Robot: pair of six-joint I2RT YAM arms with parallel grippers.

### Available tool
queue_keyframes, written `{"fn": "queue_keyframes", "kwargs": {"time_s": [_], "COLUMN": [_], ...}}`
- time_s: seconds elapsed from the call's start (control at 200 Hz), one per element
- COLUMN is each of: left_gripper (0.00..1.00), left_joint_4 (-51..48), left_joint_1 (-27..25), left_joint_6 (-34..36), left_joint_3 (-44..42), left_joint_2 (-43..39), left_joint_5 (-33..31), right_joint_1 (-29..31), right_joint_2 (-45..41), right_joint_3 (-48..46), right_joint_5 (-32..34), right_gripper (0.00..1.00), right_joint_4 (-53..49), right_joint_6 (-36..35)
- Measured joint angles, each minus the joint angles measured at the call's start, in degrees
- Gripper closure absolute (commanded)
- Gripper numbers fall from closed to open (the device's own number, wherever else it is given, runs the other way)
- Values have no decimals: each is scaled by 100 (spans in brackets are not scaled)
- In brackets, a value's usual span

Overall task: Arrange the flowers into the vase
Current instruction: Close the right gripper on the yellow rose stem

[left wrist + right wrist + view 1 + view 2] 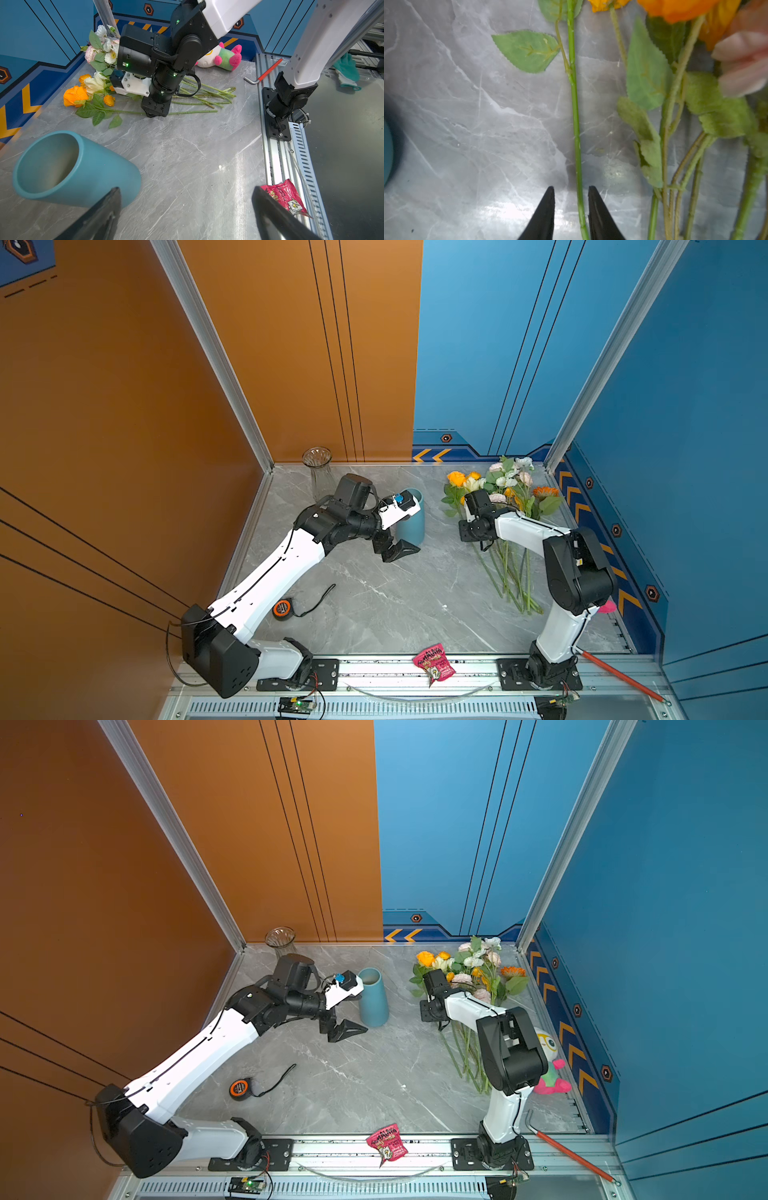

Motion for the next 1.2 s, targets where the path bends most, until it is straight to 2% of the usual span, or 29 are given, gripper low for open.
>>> {"fn": "queue_keyframes", "kwargs": {"time_s": [0.591, 0.746, 0.801, 0.856, 1.201], "left_gripper": [2, 2, 2, 2, 2], "left_joint_4": [0, 0, 0, 0, -2], "left_joint_1": [37, 37, 37, 37, 44], "left_joint_6": [0, 0, -2, 0, 0], "left_joint_3": [0, 0, 0, 0, 0], "left_joint_2": [0, 2, 2, 2, 22], "left_joint_5": [-11, -11, -11, -9, -11], "right_joint_1": [-4, -4, -4, -7, 96], "right_joint_2": [732, 752, 752, 752, 772], "right_joint_3": [800, 848, 848, 848, 918], "right_joint_5": [127, 98, 83, 46, -37], "right_gripper": [77, 85, 90, 100, 100], "right_joint_4": [-533, -627, -645, -647, -743], "right_joint_6": [-2, -15, -26, -35, -319]}}
